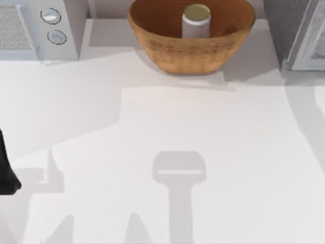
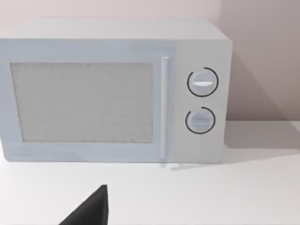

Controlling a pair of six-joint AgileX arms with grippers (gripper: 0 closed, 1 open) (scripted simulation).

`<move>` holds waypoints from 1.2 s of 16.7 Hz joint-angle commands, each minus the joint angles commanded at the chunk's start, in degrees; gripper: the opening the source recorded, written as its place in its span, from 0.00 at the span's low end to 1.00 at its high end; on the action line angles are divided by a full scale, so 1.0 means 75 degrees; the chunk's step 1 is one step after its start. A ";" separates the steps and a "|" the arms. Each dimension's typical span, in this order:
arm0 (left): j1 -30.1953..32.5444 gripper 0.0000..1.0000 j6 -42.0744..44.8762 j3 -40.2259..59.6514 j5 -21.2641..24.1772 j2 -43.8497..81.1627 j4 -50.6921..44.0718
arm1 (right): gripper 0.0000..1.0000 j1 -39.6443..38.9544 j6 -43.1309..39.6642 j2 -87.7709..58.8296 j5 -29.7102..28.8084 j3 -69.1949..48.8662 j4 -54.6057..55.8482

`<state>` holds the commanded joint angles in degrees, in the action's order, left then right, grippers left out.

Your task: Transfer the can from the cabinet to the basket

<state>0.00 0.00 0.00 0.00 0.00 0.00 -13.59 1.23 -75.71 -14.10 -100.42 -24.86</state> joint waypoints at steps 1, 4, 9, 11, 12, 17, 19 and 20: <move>0.0000 1.00 0.0000 0.0000 0.0000 0.0000 0.0000 | 1.00 -0.0462 -0.0005 0.0049 -0.0461 0.0049 -0.0011; 0.0000 1.00 0.0000 0.0000 0.0000 0.0000 0.0000 | 1.00 -0.1373 -0.0017 0.0177 -0.1369 0.0183 -0.0026; 0.0000 1.00 0.0000 0.0000 0.0000 0.0000 0.0000 | 1.00 -0.1568 -0.0020 0.0216 -0.1563 0.0228 -0.0026; 0.0000 1.00 0.0000 0.0000 0.0000 0.0000 0.0000 | 1.00 -0.1369 -0.0116 0.0362 -0.1699 0.0142 -0.0072; 0.0000 1.00 0.0000 0.0000 0.0000 0.0000 0.0000 | 1.00 -0.1315 -0.0114 0.0269 -0.1652 0.0069 -0.0040; 0.0000 1.00 0.0000 0.0000 0.0000 0.0000 0.0000 | 1.00 -0.0838 -0.0103 -0.0601 -0.1180 -0.0533 0.0214; 0.0000 1.00 0.0000 0.0000 0.0000 0.0000 0.0000 | 1.00 -0.0744 -0.0102 -0.0766 -0.1088 -0.0644 0.0264; 0.0000 1.00 0.0000 0.0000 0.0000 0.0000 0.0000 | 1.00 -0.0744 -0.0102 -0.0766 -0.1088 -0.0644 0.0264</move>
<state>0.00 0.00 0.00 0.00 0.00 0.00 -19.17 0.47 -81.46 -22.26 -105.25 -22.88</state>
